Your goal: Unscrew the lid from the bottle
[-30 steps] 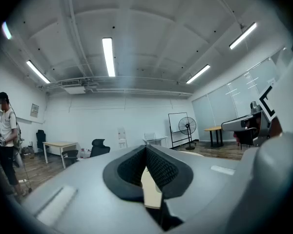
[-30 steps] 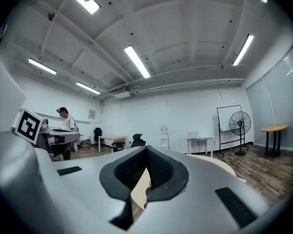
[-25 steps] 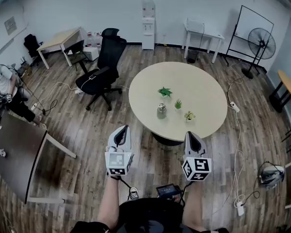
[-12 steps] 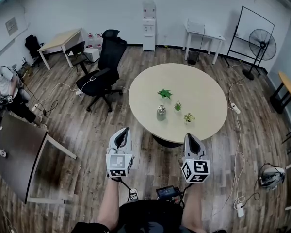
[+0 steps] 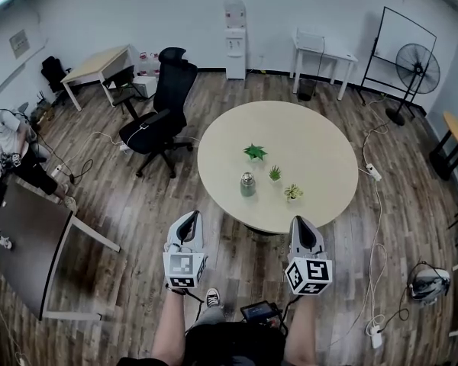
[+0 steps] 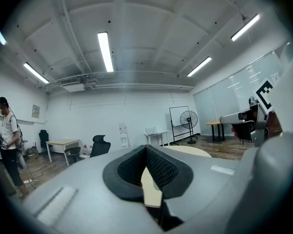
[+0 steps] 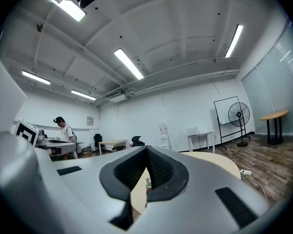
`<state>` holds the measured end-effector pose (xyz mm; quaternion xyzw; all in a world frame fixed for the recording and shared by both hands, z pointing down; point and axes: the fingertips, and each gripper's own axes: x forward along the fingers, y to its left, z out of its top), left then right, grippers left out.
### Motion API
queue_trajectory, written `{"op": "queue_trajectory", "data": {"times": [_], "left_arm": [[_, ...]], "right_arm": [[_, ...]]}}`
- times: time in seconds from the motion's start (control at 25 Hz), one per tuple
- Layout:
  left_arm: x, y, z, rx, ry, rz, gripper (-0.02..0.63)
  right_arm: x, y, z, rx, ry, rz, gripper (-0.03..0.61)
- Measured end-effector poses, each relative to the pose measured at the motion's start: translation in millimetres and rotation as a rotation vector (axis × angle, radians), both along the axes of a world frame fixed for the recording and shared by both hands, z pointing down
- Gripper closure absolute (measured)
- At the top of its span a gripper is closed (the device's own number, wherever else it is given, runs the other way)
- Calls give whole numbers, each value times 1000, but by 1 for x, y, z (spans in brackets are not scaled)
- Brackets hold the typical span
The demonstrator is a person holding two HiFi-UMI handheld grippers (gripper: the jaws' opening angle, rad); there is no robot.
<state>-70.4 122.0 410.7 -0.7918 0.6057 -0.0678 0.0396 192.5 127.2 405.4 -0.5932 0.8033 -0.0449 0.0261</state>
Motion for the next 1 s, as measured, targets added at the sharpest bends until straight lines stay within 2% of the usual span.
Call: {"op": "queue_trajectory", "data": {"times": [0.24,0.48,0.72,1.0], "left_arm": [[0,-50,16,-12,9,-7,612],[2,-145,20,4,20,45,612],[-11,-233,9,20,37,119,612],[-12,-285,12,4,37,134,612]], "right_arm": [[-4,-45,7,4,14,-10,575],[-10,-132,6,14,36,23,575],[-36,-210,-8,26,74,75,575],[-38,-253,-9,12,76,90,575]]}}
